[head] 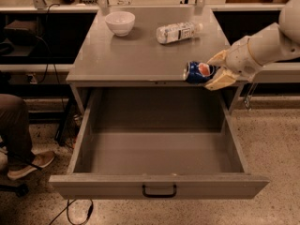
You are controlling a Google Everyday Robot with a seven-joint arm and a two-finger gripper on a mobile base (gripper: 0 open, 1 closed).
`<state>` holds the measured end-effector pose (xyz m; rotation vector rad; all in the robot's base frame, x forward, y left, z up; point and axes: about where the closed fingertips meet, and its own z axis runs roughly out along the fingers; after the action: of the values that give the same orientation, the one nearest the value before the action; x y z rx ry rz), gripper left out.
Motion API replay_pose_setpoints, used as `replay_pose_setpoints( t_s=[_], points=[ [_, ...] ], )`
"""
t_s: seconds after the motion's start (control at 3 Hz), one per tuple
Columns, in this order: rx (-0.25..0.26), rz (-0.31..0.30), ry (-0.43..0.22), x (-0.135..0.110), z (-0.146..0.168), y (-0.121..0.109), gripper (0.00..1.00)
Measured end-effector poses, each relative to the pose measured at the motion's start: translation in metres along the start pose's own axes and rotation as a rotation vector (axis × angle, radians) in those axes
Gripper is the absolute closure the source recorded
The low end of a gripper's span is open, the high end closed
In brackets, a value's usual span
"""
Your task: Pick pepsi can from top drawer and place on counter
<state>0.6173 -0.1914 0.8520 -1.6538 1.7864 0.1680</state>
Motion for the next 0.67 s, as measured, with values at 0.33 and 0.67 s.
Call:
replay_pose_setpoints(
  t_s=[0.33,0.67],
  points=[
    [-0.009,-0.082,0.033,-0.012,-0.004,-0.042,1.00],
    [-0.101,-0.147,0.069,-0.019,0.027,-0.067,1.00]
  ],
)
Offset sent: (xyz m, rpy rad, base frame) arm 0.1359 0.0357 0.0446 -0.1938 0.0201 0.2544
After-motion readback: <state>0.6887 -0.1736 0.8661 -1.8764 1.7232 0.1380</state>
